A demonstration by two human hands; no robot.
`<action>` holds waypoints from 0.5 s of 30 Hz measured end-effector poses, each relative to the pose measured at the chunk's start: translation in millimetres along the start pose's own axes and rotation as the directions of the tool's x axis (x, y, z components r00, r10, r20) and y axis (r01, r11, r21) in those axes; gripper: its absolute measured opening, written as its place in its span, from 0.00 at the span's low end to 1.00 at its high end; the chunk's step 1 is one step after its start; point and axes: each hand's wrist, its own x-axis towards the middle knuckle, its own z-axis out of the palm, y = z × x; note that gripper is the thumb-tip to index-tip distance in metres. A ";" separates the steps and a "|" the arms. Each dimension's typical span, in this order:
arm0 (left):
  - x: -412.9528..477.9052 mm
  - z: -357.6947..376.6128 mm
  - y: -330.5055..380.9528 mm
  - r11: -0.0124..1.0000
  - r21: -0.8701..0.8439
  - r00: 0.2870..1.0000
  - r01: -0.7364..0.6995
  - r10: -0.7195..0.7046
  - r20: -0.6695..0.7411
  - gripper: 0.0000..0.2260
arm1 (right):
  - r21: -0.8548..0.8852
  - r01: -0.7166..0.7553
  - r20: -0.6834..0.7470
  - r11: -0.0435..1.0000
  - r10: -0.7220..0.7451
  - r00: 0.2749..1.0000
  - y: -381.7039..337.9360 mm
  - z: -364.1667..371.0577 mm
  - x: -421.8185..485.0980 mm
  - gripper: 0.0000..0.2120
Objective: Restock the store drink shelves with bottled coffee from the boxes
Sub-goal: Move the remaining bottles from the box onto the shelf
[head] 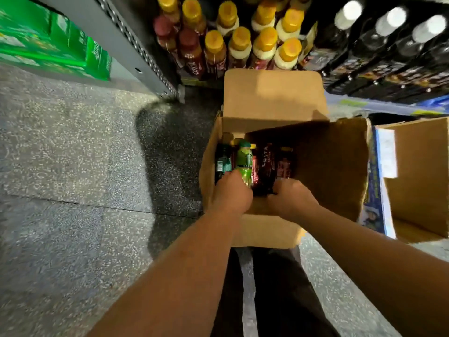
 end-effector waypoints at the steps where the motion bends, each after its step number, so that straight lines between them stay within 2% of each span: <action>1: 14.7 5.7 -2.8 0.996 -0.068 0.998 0.058 -0.059 -0.011 0.17 | 0.018 0.004 0.000 1.000 -0.004 1.000 0.8 4.0 14.3 0.09; 6: 89.8 30.9 -25.4 0.926 -0.249 0.949 0.284 -0.309 -0.067 0.20 | 0.136 0.013 -0.003 0.991 -0.013 1.000 1.8 31.7 79.8 0.16; 9: 123.8 46.7 -36.9 0.888 -0.340 0.938 0.309 -0.344 -0.048 0.24 | 0.163 -0.007 0.040 0.987 0.001 0.999 -0.8 54.4 112.1 0.17; 15: 164.5 65.8 -55.2 0.753 -0.562 0.904 0.344 -0.428 -0.021 0.20 | 0.436 -0.133 0.105 0.890 0.097 0.990 -2.2 90.4 154.8 0.25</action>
